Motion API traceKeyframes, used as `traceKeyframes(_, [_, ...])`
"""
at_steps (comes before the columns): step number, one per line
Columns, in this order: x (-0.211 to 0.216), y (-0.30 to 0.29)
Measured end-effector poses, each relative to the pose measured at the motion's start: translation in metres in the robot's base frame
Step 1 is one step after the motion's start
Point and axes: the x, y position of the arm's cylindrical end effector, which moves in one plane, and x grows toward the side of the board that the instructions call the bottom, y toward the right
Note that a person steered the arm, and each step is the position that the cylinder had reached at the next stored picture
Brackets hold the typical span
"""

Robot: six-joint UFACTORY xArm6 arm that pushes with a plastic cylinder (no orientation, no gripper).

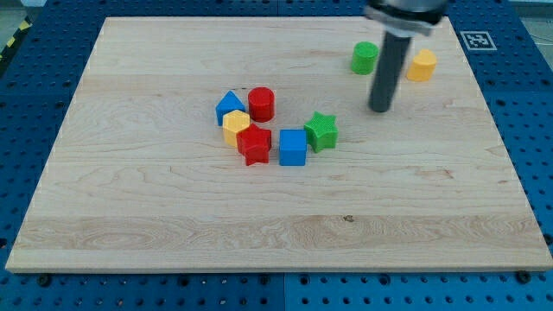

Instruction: Move the yellow heart near the green star

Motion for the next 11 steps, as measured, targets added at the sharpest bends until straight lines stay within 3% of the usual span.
traceKeyframes(2, [-0.004, 0.142])
traceKeyframes(3, [-0.029, 0.178])
traceKeyframes(5, [-0.107, 0.112])
traceKeyframes(6, [-0.103, 0.068])
traceKeyframes(8, [-0.054, -0.002])
traceKeyframes(10, [-0.049, 0.008])
traceKeyframes(11, [-0.023, -0.024])
